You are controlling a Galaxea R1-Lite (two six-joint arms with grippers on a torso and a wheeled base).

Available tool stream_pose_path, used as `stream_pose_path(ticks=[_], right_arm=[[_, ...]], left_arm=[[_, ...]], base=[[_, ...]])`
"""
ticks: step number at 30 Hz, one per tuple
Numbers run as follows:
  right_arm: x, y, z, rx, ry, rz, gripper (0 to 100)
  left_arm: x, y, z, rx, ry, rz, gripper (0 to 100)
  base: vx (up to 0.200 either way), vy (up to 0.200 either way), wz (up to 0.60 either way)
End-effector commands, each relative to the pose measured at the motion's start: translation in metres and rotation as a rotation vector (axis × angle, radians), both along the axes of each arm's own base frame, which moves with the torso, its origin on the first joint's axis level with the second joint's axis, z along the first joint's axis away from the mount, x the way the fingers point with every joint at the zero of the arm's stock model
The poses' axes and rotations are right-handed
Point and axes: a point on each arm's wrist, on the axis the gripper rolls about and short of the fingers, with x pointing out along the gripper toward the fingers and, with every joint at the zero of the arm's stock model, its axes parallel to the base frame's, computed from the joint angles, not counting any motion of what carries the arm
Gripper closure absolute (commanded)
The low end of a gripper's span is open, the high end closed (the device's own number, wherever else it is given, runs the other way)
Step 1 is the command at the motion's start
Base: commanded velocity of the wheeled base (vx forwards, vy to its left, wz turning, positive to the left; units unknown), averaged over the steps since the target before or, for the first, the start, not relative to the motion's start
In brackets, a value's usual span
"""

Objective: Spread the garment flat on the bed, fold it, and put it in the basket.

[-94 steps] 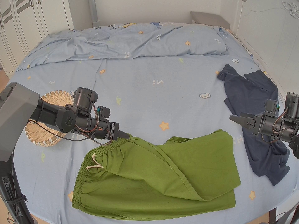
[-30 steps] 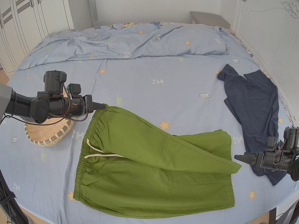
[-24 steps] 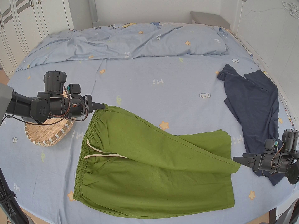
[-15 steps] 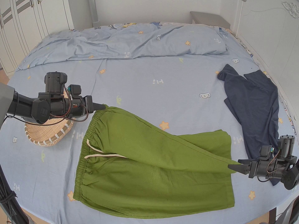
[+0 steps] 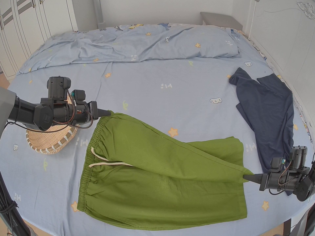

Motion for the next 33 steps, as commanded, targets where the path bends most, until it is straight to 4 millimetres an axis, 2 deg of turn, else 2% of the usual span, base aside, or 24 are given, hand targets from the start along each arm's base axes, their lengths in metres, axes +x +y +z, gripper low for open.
stream_pose_path(ticks=[1, 5, 8, 9, 11, 12, 14, 17, 18, 21, 26, 27, 29, 32, 33], right_arm=[[0.001, -0.001, -0.001, 0.001, 0.004, -0.003, 100], [0.002, -0.002, 0.0, 0.0, -0.011, -0.008, 100], [0.004, -0.003, 0.009, 0.003, -0.077, -0.014, 100], [0.001, 0.001, 0.026, -0.001, -0.159, -0.009, 100], [-0.002, 0.003, 0.034, 0.001, -0.191, -0.002, 100], [-0.013, 0.014, 0.06, 0.027, -0.284, 0.036, 100], [-0.019, 0.02, 0.082, 0.05, -0.345, 0.061, 100], [-0.023, 0.023, 0.112, 0.054, -0.348, 0.075, 100], [-0.023, 0.023, 0.116, 0.053, -0.342, 0.077, 100], [-0.027, 0.023, 0.15, 0.034, -0.306, 0.085, 100], [-0.012, 0.022, 0.181, 0.018, -0.334, 0.082, 100], [-0.011, 0.023, 0.181, 0.018, -0.333, 0.08, 100], [0.006, 0.023, 0.186, 0.018, -0.336, 0.079, 100], [0.006, 0.023, 0.187, 0.018, -0.337, 0.079, 100], [0.03, 0.024, 0.186, 0.017, -0.319, 0.076, 100]], left_arm=[[0.0, 0.0, -0.001, 0.0, 0.002, 0.0, 100], [0.0, 0.0, -0.001, 0.001, 0.003, -0.001, 100], [-0.002, 0.0, 0.0, 0.0, 0.004, 0.0, 100], [-0.004, 0.001, 0.0, -0.001, 0.006, 0.002, 100], [-0.004, 0.002, 0.0, -0.001, 0.006, 0.003, 100], [-0.006, 0.004, 0.001, 0.0, 0.008, 0.009, 100], [-0.009, 0.004, 0.002, 0.0, 0.008, 0.009, 100], [-0.013, 0.005, 0.002, 0.001, 0.013, 0.009, 100], [-0.013, 0.005, 0.002, 0.001, 0.013, 0.009, 100], [-0.017, 0.007, 0.006, -0.001, 0.006, 0.016, 100], [-0.021, 0.014, 0.009, -0.001, -0.002, 0.032, 100], [-0.021, 0.015, 0.01, -0.001, -0.003, 0.036, 100], [-0.022, 0.023, 0.014, -0.003, -0.014, 0.058, 100], [-0.022, 0.023, 0.015, -0.003, -0.016, 0.058, 100], [-0.025, 0.033, 0.024, -0.006, -0.044, 0.084, 100]], base=[[0.0, 0.0, 0.0], [0.0, 0.0, 0.0], [0.0, 0.0, 0.0], [0.0, 0.0, 0.0], [0.0, 0.0, 0.0], [0.0, 0.0, 0.0], [0.0, 0.0, 0.0], [0.0, 0.0, 0.0], [0.0, 0.0, 0.0], [0.0, 0.0, 0.0], [0.0, 0.0, 0.0], [0.0, 0.0, 0.0], [0.0, 0.0, 0.0], [0.0, 0.0, 0.0], [0.0, 0.0, 0.0]])
